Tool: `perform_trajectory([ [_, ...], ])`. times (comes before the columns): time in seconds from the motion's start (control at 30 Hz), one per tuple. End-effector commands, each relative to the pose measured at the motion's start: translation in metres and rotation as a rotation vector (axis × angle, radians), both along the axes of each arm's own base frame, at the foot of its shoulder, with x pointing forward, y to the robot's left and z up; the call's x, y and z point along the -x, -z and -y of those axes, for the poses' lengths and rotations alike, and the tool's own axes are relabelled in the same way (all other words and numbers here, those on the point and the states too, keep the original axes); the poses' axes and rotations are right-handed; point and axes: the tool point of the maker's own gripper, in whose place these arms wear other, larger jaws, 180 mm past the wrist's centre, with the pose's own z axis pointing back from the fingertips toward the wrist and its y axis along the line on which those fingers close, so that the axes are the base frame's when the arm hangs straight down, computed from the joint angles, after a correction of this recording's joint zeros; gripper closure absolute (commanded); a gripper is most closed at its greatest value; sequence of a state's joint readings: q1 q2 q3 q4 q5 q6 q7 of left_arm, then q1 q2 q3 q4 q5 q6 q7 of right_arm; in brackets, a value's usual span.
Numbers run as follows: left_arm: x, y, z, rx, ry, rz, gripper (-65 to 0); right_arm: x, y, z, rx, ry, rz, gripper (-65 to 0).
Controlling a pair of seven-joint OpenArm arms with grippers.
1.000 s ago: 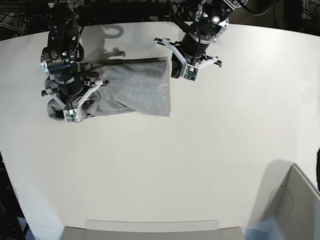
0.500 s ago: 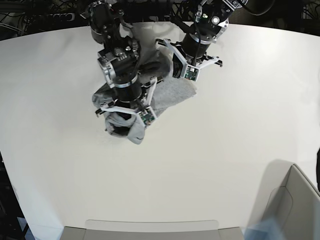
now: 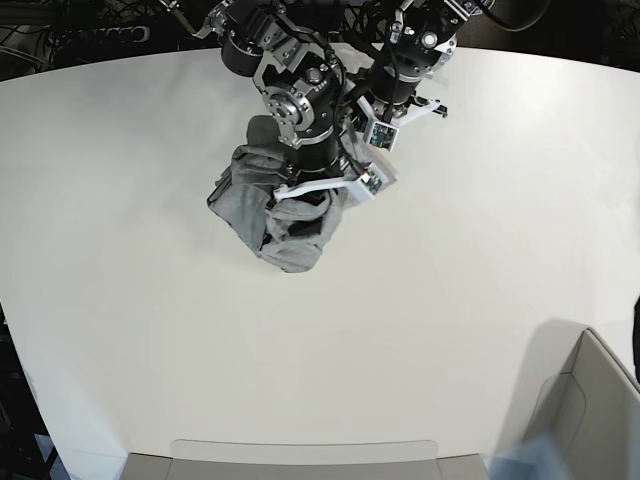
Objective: Fold the T-shirt properly
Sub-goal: 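Lift the strip end with the right gripper and fold it toward the left gripper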
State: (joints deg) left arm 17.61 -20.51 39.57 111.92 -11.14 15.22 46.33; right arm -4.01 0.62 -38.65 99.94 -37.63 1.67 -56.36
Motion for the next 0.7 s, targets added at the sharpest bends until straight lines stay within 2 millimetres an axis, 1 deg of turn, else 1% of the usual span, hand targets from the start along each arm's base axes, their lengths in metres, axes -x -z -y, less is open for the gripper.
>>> perform_trajectory([
  [0.0, -0.019, -0.02, 0.005, 0.031, -0.004, 0.107, -2.0, 0.01, -0.003, -0.024, -0.054, -0.069, -0.015, 0.0],
  [0.07, -0.018, -0.018, 0.004, 0.027, -0.004, 0.1, -2.0, 0.017, 0.003, -0.031, -0.042, -0.098, -0.029, 0.0],
  [0.17, -0.017, -0.017, 0.003, 0.025, -0.008, 0.096, -2.0, 0.026, 0.019, -0.036, -0.007, -0.126, -0.064, 0.0],
  [0.27, -0.026, -0.019, -0.008, 0.014, -0.044, 0.109, -2.0, 0.032, 0.028, -0.039, 0.015, -0.149, -0.081, 0.0],
  [0.3, -0.028, -0.019, -0.015, 0.007, -0.065, 0.11, -2.0, 0.033, 0.028, -0.04, 0.018, -0.156, -0.081, 0.0],
  [0.33, -0.032, -0.019, -0.022, 0.0, -0.089, 0.114, -2.0, 0.035, 0.028, -0.041, 0.017, -0.163, -0.08, -2.7],
  [0.37, -0.036, -0.02, -0.03, -0.006, -0.112, 0.12, -2.0, 0.036, 0.026, -0.043, 0.013, -0.169, -0.079, -6.0],
  [0.43, -0.034, -0.018, -0.049, -0.026, -0.166, 0.111, -2.0, 0.039, 0.023, -0.047, 0.007, -0.184, -0.07, -15.4],
  [0.47, -0.033, -0.016, -0.059, -0.038, -0.193, 0.106, -2.0, 0.041, 0.022, -0.045, 0.011, -0.192, -0.066, -18.6],
  [0.53, -0.033, -0.015, -0.078, -0.058, -0.249, 0.103, -2.0, 0.046, 0.017, -0.048, 0.007, -0.225, -0.05, -23.3],
  [0.6, -0.035, -0.017, -0.094, -0.061, -0.319, 0.106, -2.0, 0.053, 0.017, -0.048, 0.018, -0.254, -0.048, -23.8],
  [0.67, -0.033, -0.016, -0.115, -0.07, -0.407, 0.101, -2.0, 0.059, 0.02, -0.05, 0.03, -0.281, -0.053, -23.5],
])
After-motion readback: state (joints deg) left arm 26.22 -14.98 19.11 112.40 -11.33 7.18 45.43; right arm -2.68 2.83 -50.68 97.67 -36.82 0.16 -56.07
